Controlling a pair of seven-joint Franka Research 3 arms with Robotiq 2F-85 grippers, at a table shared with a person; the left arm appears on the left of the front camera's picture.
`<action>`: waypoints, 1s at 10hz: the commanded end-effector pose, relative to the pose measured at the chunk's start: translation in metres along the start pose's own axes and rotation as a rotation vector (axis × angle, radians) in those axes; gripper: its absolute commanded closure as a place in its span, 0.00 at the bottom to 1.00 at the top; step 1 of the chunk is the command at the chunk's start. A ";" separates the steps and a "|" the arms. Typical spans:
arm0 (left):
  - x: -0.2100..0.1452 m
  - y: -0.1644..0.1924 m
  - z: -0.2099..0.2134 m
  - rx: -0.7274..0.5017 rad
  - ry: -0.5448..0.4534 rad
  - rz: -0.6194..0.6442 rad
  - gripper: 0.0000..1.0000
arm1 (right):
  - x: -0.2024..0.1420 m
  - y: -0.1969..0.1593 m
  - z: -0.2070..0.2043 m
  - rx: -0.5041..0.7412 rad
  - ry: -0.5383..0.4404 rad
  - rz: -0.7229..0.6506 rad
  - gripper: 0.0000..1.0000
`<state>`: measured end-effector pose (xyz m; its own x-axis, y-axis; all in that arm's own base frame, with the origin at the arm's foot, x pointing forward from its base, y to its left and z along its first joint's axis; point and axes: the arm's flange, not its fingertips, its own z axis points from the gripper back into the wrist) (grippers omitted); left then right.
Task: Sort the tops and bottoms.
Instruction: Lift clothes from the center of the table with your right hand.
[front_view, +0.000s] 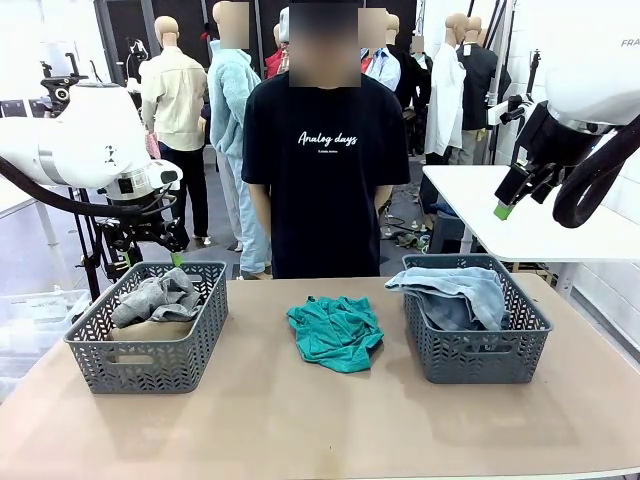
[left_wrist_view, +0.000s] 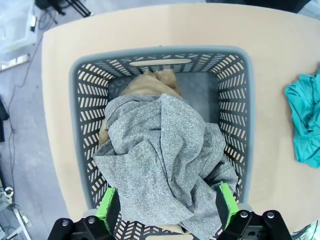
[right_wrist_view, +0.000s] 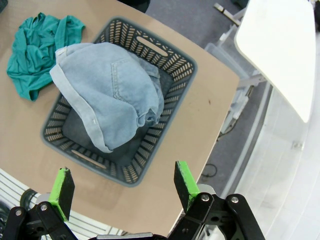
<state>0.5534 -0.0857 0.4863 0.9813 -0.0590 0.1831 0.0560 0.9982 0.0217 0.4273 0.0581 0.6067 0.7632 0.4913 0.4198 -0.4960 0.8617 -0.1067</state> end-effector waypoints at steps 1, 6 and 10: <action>0.000 0.000 0.000 0.000 0.000 0.000 0.00 | 0.000 0.002 -0.001 -0.020 0.010 -0.009 0.00; -0.174 -0.031 0.071 -0.131 -0.248 -0.400 0.00 | 0.000 0.002 -0.001 -0.020 0.010 -0.009 0.00; -0.205 -0.057 0.098 -0.176 -0.321 -0.657 0.00 | 0.000 0.002 -0.001 -0.020 0.010 -0.009 0.00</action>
<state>0.3183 -0.1309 0.5462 0.6546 -0.5843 0.4798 0.6278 0.7737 0.0857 0.4271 0.0583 0.6069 0.7629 0.4916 0.4199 -0.4962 0.8615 -0.1071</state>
